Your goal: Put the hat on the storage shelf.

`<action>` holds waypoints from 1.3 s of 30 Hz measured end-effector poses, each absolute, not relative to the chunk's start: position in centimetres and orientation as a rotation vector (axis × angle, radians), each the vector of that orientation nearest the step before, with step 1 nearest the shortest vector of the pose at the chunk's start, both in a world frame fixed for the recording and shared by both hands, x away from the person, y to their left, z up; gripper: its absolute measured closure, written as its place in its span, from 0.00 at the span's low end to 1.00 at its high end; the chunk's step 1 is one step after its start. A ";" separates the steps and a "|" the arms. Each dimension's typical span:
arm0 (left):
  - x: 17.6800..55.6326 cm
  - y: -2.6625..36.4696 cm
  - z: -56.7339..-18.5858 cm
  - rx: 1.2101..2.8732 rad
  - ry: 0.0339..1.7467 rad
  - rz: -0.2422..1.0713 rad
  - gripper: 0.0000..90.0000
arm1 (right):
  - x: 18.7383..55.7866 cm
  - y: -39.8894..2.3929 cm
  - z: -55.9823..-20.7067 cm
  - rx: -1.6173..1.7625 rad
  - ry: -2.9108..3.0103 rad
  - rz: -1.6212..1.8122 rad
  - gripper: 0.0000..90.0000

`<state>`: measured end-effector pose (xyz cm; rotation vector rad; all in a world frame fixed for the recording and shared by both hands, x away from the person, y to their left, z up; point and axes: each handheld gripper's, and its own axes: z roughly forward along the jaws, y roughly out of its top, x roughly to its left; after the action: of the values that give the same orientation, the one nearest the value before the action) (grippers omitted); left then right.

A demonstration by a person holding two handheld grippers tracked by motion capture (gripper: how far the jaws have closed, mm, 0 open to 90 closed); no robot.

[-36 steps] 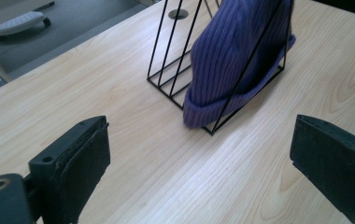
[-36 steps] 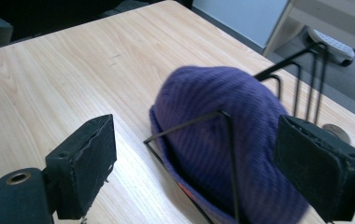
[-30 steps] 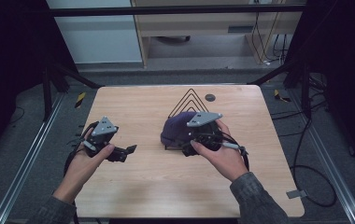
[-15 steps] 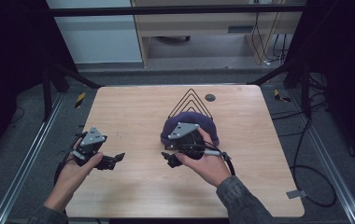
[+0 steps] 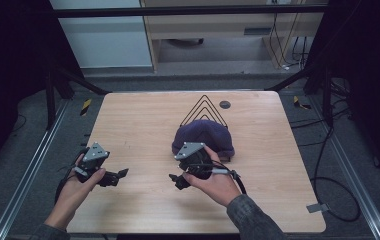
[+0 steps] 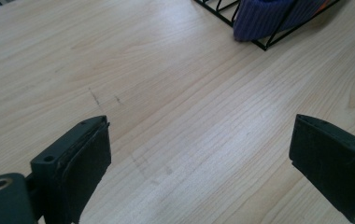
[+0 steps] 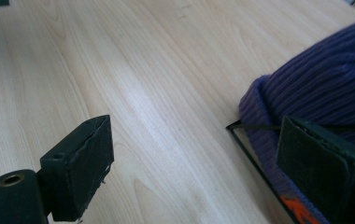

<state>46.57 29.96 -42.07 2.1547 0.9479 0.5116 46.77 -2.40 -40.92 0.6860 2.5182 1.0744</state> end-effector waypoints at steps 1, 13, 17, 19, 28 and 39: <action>46.6 30.0 -42.1 2.155 0.948 0.512 0.06 | 46.8 -2.4 -40.9 0.686 2.518 1.074 0.13; 47.0 29.9 -44.7 2.184 0.983 0.492 0.06 | 46.4 -2.2 -44.4 0.718 2.584 1.016 0.12; 47.0 29.8 -45.3 2.194 0.989 0.481 0.06 | 46.4 -2.6 -45.6 0.746 2.596 1.002 0.13; 47.0 29.6 -45.6 2.197 0.988 0.475 0.06 | 46.4 -3.0 -46.1 0.773 2.595 1.000 0.13; 47.2 28.8 -46.9 2.227 0.980 0.462 0.06 | 46.7 -4.4 -48.2 0.865 2.562 1.015 0.14; 47.8 28.7 -48.1 2.249 0.991 0.435 0.05 | 47.5 -5.2 -49.7 0.995 2.507 1.053 0.15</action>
<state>47.76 28.66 -48.14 2.2486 0.9914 0.4347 47.49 -5.23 -49.67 0.9953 2.5073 1.0533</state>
